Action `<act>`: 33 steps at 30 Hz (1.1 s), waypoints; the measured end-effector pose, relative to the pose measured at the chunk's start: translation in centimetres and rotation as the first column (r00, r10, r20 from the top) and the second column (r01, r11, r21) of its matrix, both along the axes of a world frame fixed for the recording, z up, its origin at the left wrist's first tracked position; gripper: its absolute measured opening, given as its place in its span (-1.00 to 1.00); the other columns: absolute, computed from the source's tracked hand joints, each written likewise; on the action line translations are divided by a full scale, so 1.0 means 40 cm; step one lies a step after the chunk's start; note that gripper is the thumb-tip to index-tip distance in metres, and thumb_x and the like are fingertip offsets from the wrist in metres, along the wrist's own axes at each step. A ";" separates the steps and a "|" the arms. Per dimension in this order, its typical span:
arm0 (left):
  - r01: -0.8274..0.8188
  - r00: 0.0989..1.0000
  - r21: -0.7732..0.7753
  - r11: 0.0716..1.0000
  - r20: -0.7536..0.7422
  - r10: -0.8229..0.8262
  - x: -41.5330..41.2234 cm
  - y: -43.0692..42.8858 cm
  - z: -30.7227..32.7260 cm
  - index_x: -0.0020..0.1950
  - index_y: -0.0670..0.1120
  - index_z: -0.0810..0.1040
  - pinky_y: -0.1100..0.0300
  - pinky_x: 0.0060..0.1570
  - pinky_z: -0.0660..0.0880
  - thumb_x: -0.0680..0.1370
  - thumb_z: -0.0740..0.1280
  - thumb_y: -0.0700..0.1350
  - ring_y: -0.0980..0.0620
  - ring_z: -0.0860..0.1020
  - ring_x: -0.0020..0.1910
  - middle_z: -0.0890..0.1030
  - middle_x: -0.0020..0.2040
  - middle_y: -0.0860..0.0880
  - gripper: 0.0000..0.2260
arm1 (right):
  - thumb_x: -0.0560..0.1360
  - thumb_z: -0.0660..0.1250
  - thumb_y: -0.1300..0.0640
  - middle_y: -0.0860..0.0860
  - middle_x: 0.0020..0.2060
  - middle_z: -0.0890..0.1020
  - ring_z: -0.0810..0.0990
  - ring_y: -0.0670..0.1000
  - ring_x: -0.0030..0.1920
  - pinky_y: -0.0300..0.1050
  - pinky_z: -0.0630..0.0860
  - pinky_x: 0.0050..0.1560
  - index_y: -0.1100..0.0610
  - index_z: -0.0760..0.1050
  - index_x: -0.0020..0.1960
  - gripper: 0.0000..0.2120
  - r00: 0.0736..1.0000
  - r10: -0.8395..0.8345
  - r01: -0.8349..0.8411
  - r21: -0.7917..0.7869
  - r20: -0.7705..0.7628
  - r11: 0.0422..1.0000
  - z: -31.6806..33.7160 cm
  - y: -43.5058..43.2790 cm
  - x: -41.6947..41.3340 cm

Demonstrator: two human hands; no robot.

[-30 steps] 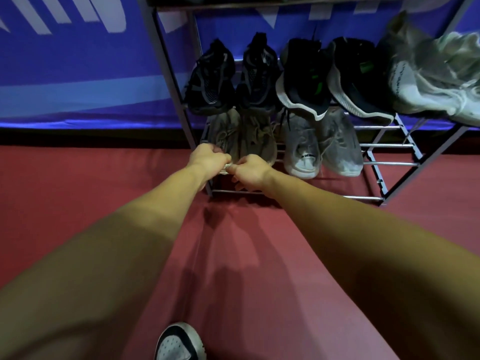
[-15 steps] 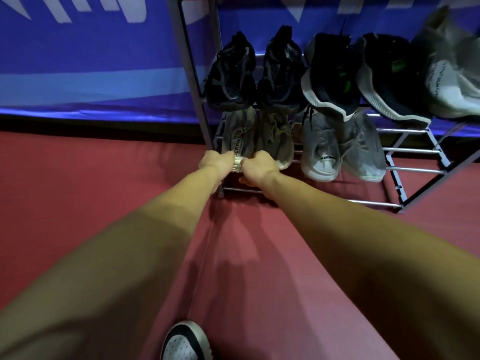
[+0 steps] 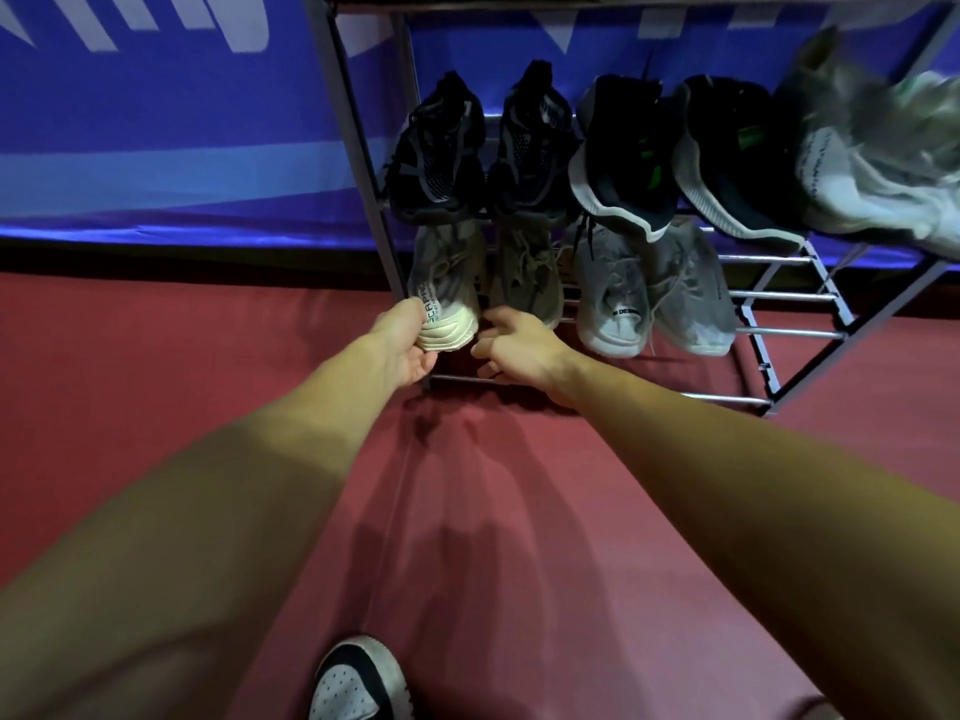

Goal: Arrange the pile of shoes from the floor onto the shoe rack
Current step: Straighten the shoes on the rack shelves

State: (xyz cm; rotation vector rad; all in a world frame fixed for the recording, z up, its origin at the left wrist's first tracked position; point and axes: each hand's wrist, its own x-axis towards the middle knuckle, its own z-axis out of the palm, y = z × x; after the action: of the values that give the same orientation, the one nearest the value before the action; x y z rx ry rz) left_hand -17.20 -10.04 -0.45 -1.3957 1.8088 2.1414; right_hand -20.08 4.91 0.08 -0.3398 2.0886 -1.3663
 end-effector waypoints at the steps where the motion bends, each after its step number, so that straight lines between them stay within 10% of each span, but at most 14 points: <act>1: 0.006 1.000 -0.010 1.000 -0.013 -0.006 0.005 0.005 0.003 -0.11 -0.02 0.49 0.26 -0.34 0.40 0.55 0.17 -0.13 0.10 0.43 -0.37 0.51 -0.29 0.02 -0.88 | 0.57 0.32 0.26 0.08 0.06 0.63 0.66 0.10 -0.06 -0.02 0.64 -0.04 0.14 0.38 0.45 -0.54 1.000 -0.001 0.001 0.002 -0.006 1.000 0.004 0.008 0.001; 9: 0.089 0.996 -0.115 0.989 0.018 -0.087 0.039 0.018 0.029 0.03 -0.06 0.52 0.21 -0.36 0.43 0.44 0.16 -0.19 -0.06 0.52 -0.18 0.54 -0.11 -0.09 -0.77 | 0.59 0.34 0.04 0.08 0.09 0.67 0.65 0.02 -0.17 -0.18 0.46 -0.27 0.23 0.39 0.42 -0.53 0.989 -0.151 0.151 -0.053 0.003 0.987 0.028 0.059 -0.008; 20: 0.128 0.992 -0.133 0.983 0.036 -0.125 0.031 0.018 0.046 -0.26 -0.04 0.47 0.27 -0.38 0.36 0.44 0.14 -0.09 0.07 0.46 -0.44 0.52 -0.50 0.07 -0.85 | 0.53 0.35 -0.01 0.08 -0.19 0.63 0.56 -0.01 -0.33 -0.24 0.34 -0.43 0.20 0.53 0.11 -0.70 0.786 -0.593 0.617 -0.271 0.174 0.739 0.027 0.134 -0.086; 26: -0.008 0.998 -0.114 0.993 -0.059 0.001 0.004 0.011 0.040 0.27 -0.03 0.55 0.21 -0.27 0.40 0.43 0.32 0.17 0.03 0.55 -0.09 0.63 0.02 0.01 -0.52 | 0.50 0.36 0.05 0.01 -0.30 0.54 0.46 -0.05 -0.41 -0.16 0.41 -0.34 0.14 0.48 0.07 -0.79 0.707 -0.645 0.707 -0.314 0.291 0.634 0.022 0.129 -0.106; 33: -0.097 0.987 -0.113 0.989 -0.139 0.081 -0.011 0.060 0.030 0.34 -0.05 0.37 0.20 -0.33 0.41 0.35 0.42 0.33 0.06 0.49 -0.05 0.46 0.37 -0.02 -0.29 | 0.54 0.32 0.03 0.03 -0.20 0.57 0.49 -0.05 -0.36 -0.19 0.40 -0.36 0.11 0.48 0.17 -0.75 0.641 -0.666 0.767 -0.339 0.381 0.544 0.042 0.113 -0.116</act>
State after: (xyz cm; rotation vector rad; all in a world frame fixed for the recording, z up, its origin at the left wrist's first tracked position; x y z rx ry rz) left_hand -17.65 -7.64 0.74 -1.4141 1.9899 2.2566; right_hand -24.71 9.42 1.77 0.5632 1.7206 -2.3027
